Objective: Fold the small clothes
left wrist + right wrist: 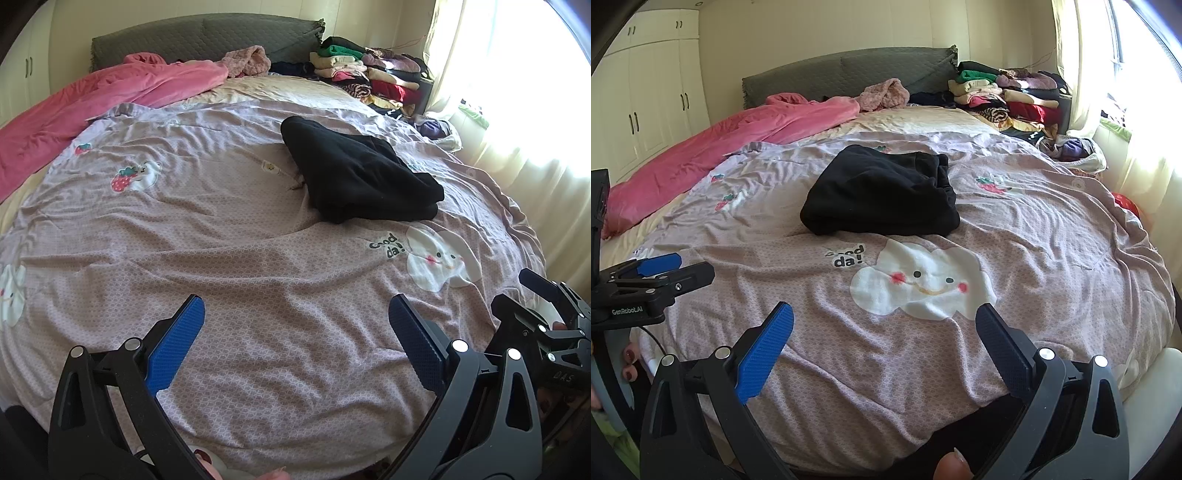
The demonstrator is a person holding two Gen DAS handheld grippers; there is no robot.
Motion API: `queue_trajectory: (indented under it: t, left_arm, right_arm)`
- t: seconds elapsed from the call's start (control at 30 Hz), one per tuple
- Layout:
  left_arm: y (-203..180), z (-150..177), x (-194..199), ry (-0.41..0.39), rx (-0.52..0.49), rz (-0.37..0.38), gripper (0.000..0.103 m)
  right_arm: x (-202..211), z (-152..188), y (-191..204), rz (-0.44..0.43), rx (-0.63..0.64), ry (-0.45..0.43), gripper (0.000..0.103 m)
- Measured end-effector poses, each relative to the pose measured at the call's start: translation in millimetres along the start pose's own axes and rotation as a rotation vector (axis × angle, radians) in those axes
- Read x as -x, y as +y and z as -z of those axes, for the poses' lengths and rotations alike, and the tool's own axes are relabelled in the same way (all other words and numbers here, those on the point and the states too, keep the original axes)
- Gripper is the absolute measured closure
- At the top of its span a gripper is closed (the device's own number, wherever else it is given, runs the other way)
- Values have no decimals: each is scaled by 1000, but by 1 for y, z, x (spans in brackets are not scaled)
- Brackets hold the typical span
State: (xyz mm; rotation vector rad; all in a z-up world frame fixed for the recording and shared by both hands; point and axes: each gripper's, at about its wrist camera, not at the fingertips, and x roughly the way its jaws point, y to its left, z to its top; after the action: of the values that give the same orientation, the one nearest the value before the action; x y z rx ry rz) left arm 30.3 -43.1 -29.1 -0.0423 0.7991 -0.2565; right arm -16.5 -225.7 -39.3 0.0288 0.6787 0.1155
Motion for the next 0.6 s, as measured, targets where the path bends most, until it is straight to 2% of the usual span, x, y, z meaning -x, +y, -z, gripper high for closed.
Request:
queue_trajectory:
  t: [0.6]
  left_arm:
    - [0,0,1,0,-1,-1,10]
  right_arm:
    - [0,0,0,6,-1,2,5]
